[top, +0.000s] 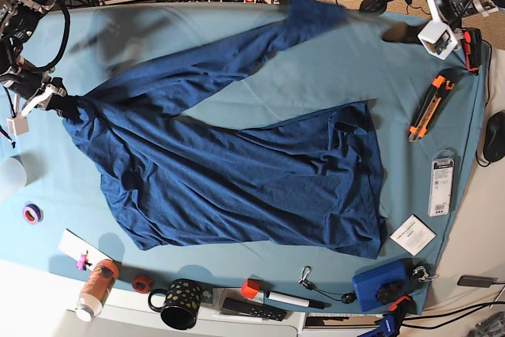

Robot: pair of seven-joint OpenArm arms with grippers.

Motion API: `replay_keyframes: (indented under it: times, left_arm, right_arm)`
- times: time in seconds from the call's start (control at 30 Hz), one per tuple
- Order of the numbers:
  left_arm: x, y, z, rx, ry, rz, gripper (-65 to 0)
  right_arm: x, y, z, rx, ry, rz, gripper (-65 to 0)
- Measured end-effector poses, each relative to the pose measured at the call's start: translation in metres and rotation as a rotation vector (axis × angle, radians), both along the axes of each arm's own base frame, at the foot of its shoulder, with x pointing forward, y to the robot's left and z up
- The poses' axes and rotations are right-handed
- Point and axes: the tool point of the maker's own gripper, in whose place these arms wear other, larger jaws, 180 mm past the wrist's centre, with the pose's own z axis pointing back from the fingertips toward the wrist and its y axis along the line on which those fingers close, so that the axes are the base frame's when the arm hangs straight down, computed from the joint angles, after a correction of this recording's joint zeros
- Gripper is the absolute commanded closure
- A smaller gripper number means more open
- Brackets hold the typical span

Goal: Layout the t-shirt on the table in an organized manner, then fold the t-shirt properly

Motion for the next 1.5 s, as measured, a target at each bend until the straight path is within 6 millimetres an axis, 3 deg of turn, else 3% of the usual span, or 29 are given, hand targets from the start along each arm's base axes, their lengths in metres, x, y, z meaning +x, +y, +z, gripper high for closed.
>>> replay_keyframes:
  times: [0.17,0.4,0.47,0.6,0.87,1.0,1.17,1.27,1.37,1.47,1.5]
  left_arm:
    - [0.019,0.009,0.003,0.036,-0.084,0.065,-38.4]
    - [0.071,0.022,0.028,0.085,-0.285,0.138,-38.4]
    - [0.084,0.027,0.031,0.030,-0.315,0.171,-38.4]
    - [0.102,0.040,-0.002,-0.027,-0.212,0.231,-38.4]
    - [0.137,0.002,-0.081,-0.125,0.004,0.163,-38.4]
    - [0.158,-0.024,-0.090,-0.103,0.005,0.081,-38.4]
    - [0.184,-0.027,-0.102,0.049,-0.025,0.107,-38.4]
    - [0.189,-0.035,-0.101,0.077,-0.042,0.075,-37.8]
    - [0.182,-0.041,-0.107,0.084,-0.024,0.051,-28.1]
    - [0.178,-0.040,-0.111,0.098,-0.007,0.046,-2.7]
    - [0.176,-0.039,-0.113,0.109,0.004,0.042,0.0]
  right_arm:
    - [0.000,0.000,0.000,0.000,0.000,0.000,0.0]
    - [0.000,0.000,0.000,0.002,-0.002,0.001,0.0]
    - [0.000,0.000,0.001,0.003,-0.003,0.001,0.0]
    - [0.000,0.000,0.000,0.002,-0.002,0.001,0.0]
    - [0.001,0.001,0.001,0.008,-0.007,0.002,0.0]
    - [0.001,0.001,0.001,0.008,-0.008,0.001,0.0]
    - [0.001,0.001,0.001,0.008,-0.008,0.001,0.0]
    - [0.001,0.001,0.001,0.008,-0.008,0.001,0.0]
    - [0.001,0.001,0.001,0.008,-0.008,0.001,0.0]
    - [0.001,0.001,0.001,0.008,-0.007,0.002,0.0]
    - [0.001,0.001,0.001,0.008,-0.008,0.001,0.0]
